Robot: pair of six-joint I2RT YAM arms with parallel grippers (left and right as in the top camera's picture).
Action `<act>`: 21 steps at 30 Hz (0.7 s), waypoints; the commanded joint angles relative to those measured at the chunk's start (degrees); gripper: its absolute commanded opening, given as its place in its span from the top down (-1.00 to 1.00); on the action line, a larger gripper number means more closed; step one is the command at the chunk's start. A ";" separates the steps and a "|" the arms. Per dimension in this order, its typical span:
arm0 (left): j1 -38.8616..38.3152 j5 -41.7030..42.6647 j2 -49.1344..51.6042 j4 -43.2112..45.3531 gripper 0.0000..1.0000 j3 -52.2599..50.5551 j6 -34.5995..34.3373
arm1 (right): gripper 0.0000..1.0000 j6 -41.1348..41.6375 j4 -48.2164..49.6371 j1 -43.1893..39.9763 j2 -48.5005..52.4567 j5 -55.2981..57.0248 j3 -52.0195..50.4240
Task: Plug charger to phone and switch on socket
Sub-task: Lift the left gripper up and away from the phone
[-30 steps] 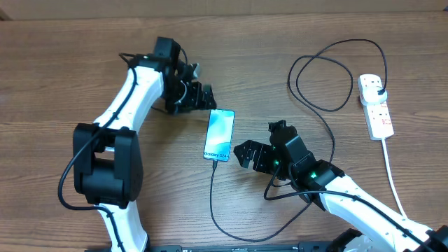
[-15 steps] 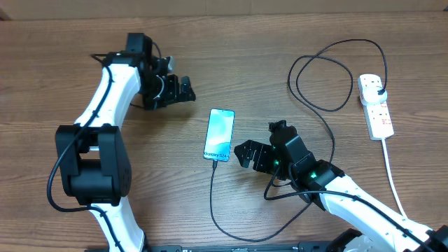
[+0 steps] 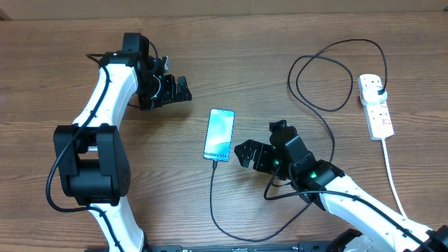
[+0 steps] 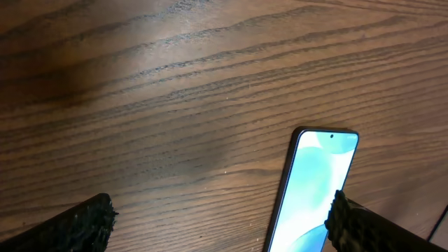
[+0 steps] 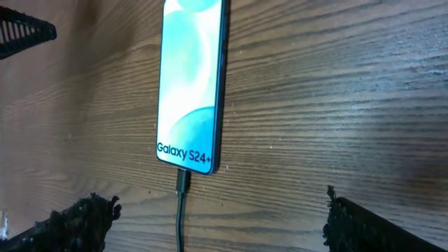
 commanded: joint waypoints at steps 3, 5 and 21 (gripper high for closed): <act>-0.11 -0.35 0.68 0.04 -1.00 0.94 0.48 | -1.00 -0.02 0.42 -0.20 -0.87 0.96 0.76; -0.11 -0.35 0.68 0.04 -1.00 0.94 0.48 | -1.00 -0.02 0.39 -0.20 -0.87 0.94 0.76; -0.11 -0.35 0.66 0.07 -0.99 0.94 0.48 | -0.99 -0.04 -0.22 -0.20 -0.87 0.94 0.76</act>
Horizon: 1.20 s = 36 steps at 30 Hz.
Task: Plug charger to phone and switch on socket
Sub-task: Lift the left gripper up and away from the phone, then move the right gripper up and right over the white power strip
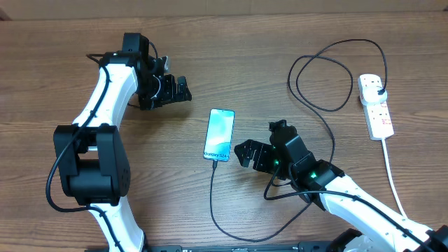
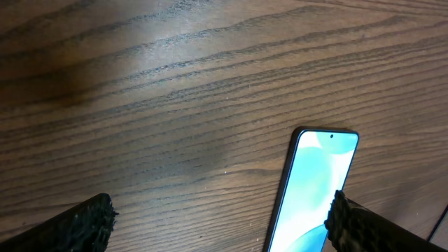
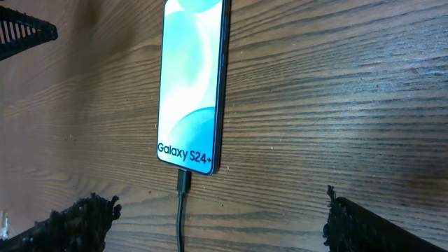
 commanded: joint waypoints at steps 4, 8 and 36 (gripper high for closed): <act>-0.11 -0.35 0.66 0.07 -1.00 0.94 0.46 | -1.00 -0.07 -0.76 -0.22 -0.87 0.94 0.76; -0.11 -0.35 0.68 0.07 -0.99 0.94 0.46 | -1.00 -0.04 -0.92 -0.22 -0.87 0.94 0.76; -0.11 -0.35 0.66 0.07 -1.00 0.94 0.46 | -1.00 -5.29 -39.36 -7.39 -0.63 -0.57 28.24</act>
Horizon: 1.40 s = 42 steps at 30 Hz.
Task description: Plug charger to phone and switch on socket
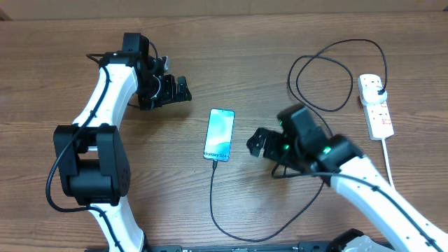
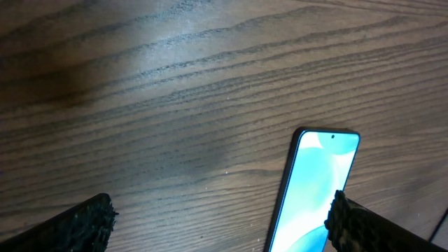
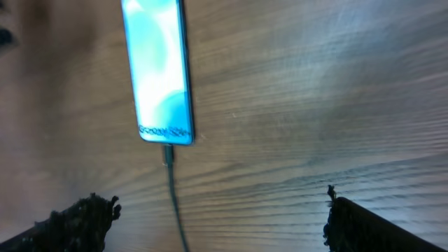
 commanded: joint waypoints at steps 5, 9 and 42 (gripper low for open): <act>-0.11 -0.15 0.68 0.04 -1.00 0.94 0.48 | -1.00 -7.43 -17.55 -8.41 1.53 0.66 21.81; -0.11 -0.15 0.66 0.04 -0.99 0.94 0.48 | -1.00 -9.62 -28.98 -14.56 6.27 4.92 34.69; -0.11 -0.15 0.66 0.04 -1.00 0.94 0.48 | -1.00 -5.53 -27.39 -51.78 34.47 18.16 43.41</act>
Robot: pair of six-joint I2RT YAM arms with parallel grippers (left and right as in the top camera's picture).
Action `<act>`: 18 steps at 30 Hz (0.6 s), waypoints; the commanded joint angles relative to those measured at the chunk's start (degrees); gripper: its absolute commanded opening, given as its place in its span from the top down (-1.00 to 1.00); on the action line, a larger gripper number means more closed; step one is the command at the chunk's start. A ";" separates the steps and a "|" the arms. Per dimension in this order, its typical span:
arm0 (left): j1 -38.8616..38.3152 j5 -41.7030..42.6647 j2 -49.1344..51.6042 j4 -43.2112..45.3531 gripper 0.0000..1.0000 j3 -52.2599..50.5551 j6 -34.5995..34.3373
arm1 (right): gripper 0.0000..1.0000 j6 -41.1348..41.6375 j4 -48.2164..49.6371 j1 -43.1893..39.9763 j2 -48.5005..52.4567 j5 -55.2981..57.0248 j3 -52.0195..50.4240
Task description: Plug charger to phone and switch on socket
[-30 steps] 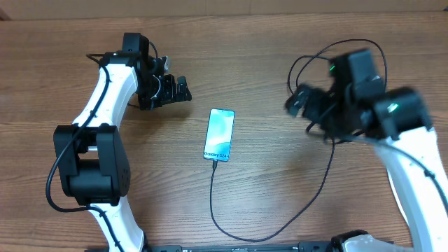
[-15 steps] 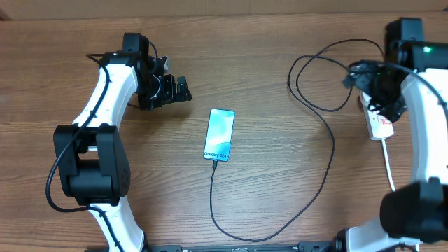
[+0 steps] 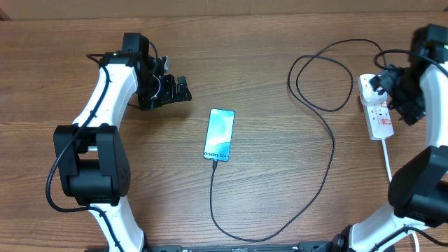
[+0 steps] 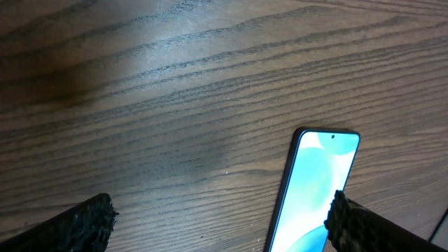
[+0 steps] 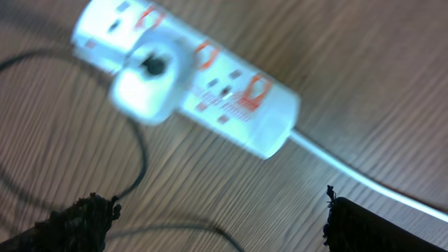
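The lit phone point(image 3: 220, 134) lies face up mid-table with the black charger cable point(image 3: 213, 189) plugged into its bottom end; its top edge also shows as the phone point(image 4: 311, 189). The cable loops right to a white adapter point(image 5: 149, 87) seated in the white power strip point(image 3: 376, 107), seen blurred as the strip point(image 5: 224, 98) with red switches. My right gripper point(image 3: 396, 89) hovers over the strip, open and empty, fingertips point(image 5: 77, 218) wide apart. My left gripper point(image 3: 180, 91) rests open at the upper left, away from the phone.
The strip's white lead point(image 3: 393, 178) runs down the right side toward the front edge. The black cable makes a large loop point(image 3: 322, 77) between phone and strip. Bare wooden table point(image 3: 280, 28) lies all round.
My right arm has moved from just right of the phone to the far right, over the power strip. The left arm, phone and cable are unchanged.
My right gripper stood open just beside the phone's bottom end, with the cable plugged in, for two moments. Then it was higher and farther right of the phone. Now it hangs over the power strip. The left gripper stayed open and still throughout.
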 commanded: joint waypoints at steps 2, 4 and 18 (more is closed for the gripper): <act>-0.11 -0.15 0.68 0.04 -1.00 0.94 0.46 | -1.00 3.74 0.90 -4.52 1.42 1.57 -0.11; -0.11 -0.15 0.68 0.02 -1.00 0.94 0.46 | -1.00 3.74 1.29 -5.79 2.49 1.57 -0.11; -0.11 -0.15 0.68 0.04 -0.99 0.94 0.46 | -1.00 3.72 7.98 -7.02 11.67 1.75 -0.31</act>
